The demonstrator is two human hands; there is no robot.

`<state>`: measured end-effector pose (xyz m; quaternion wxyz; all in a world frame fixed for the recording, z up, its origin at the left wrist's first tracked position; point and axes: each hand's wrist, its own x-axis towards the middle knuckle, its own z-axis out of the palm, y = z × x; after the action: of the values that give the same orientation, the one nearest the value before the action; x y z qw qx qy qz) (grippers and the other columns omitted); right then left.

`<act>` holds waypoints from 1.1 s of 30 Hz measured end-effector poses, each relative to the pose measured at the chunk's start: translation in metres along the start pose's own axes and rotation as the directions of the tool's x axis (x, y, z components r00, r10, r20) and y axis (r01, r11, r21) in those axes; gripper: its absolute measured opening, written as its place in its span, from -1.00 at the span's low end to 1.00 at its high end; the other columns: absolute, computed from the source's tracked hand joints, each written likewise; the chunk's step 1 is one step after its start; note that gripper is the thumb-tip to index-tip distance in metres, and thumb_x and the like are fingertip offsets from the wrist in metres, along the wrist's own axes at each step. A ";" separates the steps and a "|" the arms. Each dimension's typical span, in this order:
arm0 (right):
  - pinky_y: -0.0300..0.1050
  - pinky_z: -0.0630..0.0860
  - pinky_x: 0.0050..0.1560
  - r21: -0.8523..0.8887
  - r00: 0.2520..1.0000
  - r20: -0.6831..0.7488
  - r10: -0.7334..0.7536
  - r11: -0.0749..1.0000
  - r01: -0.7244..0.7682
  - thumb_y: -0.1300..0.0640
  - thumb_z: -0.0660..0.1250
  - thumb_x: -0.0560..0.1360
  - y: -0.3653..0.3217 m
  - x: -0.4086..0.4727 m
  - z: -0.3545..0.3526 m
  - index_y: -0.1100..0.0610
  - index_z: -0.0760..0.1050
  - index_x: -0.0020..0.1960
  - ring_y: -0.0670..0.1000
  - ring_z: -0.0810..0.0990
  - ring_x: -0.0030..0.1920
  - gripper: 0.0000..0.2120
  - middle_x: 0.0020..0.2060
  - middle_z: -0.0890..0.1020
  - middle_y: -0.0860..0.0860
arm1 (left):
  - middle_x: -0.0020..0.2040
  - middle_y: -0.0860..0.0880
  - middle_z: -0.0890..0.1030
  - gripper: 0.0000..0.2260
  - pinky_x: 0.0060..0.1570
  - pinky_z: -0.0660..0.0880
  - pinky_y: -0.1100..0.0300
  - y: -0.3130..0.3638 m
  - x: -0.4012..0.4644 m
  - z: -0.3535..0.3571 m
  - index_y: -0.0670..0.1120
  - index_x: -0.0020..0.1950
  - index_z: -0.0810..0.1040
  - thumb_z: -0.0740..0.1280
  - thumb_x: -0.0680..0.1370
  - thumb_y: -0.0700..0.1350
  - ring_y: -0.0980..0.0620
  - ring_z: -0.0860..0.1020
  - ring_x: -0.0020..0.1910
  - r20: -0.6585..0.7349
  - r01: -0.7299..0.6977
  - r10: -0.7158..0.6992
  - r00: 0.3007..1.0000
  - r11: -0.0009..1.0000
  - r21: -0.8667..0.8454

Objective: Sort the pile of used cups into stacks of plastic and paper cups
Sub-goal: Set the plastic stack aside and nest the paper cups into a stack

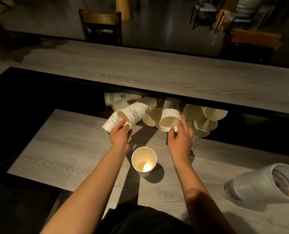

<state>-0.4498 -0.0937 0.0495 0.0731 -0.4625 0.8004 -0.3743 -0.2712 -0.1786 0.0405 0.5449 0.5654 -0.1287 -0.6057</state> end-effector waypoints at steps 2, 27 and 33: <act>0.06 0.29 0.37 -0.032 0.999 -0.037 -0.015 0.999 0.014 0.13 0.30 0.61 0.000 -0.003 -0.005 0.09 0.49 0.44 0.08 0.39 0.28 -0.60 0.51 0.40 -0.11 | 0.24 -0.12 0.62 -0.70 0.09 0.63 0.08 0.004 -0.005 -0.010 -0.17 0.26 0.63 0.35 0.56 -0.38 -0.11 0.63 0.17 -0.020 0.014 -0.015 1.000 0.999 -0.030; -0.18 0.41 0.06 0.238 0.963 -0.183 -0.196 0.942 0.237 0.16 0.21 0.51 -0.033 0.000 -0.041 0.12 0.68 0.18 0.06 0.51 0.13 -0.65 0.14 0.67 0.02 | -0.31 0.01 0.64 -0.72 -0.36 0.42 0.35 0.085 -0.075 -0.049 -0.06 -0.31 0.71 0.31 0.49 -0.31 0.22 0.52 -0.33 0.477 -0.626 0.405 0.780 0.527 0.575; -0.22 0.53 0.00 0.381 0.980 -0.126 -0.155 0.904 0.192 0.35 0.25 0.46 -0.037 0.000 -0.045 0.09 0.69 0.15 -0.06 0.55 0.11 -0.62 0.12 0.64 -0.01 | -0.30 0.19 0.57 -0.76 -0.40 0.41 0.42 0.061 -0.085 -0.045 0.11 -0.19 0.56 0.36 0.46 -0.27 0.27 0.52 -0.32 0.643 -0.722 0.332 0.690 0.258 0.642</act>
<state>-0.4449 -0.0806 0.1058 0.0931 -0.4902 0.6676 -0.5526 -0.2223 -0.1121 0.1189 0.3169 0.5479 -0.7031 -0.3240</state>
